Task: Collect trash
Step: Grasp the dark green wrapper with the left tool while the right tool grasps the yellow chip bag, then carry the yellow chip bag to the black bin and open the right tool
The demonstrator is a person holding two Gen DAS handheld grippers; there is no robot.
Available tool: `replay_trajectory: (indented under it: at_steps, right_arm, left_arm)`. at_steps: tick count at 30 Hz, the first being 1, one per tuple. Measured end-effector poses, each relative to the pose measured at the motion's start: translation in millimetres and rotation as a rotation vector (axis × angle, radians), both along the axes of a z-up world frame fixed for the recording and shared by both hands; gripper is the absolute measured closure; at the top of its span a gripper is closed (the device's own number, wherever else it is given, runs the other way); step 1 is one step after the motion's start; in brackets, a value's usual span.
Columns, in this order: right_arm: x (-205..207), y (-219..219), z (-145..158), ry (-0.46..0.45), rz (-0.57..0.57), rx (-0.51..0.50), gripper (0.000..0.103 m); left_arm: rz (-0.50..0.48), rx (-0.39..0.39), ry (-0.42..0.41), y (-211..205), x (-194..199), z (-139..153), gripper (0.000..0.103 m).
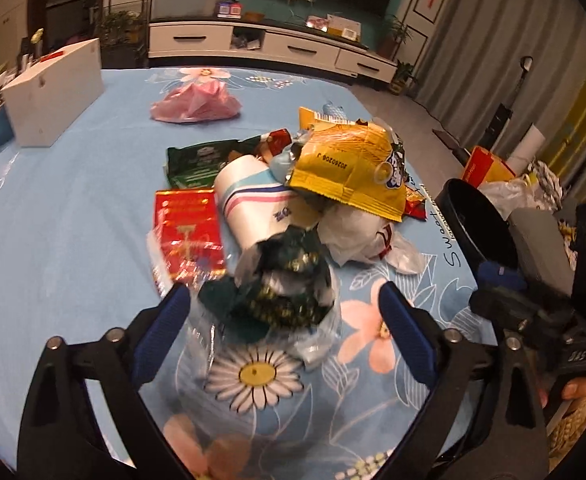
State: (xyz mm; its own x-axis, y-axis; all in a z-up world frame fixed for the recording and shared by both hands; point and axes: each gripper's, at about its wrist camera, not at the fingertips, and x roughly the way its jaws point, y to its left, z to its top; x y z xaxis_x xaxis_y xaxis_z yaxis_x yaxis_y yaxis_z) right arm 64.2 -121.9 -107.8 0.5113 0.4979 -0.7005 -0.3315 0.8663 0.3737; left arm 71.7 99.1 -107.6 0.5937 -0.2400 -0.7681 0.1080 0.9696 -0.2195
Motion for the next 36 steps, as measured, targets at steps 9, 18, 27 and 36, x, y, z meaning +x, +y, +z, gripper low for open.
replay_trajectory:
  at_steps: [9, 18, 27, 36]
  right_arm:
    - [63, 50, 16, -0.085, 0.069, 0.011, 0.008]
    - [86, 75, 2, -0.073, 0.082, -0.064, 0.06]
    - [58, 66, 32, -0.161, 0.089, 0.032, 0.08]
    - [15, 7, 78, -0.281, -0.004, 0.114, 0.08]
  left_arm:
    - [-0.017, 0.005, 0.028, -1, 27, -15, 0.034]
    - [-0.028, -0.027, 0.033, 5, 25, -21, 0.054]
    - [-0.002, -0.134, -0.036, 21, 5, 5, 0.059]
    - [0.003, -0.166, -0.115, 24, -13, 43, 0.059]
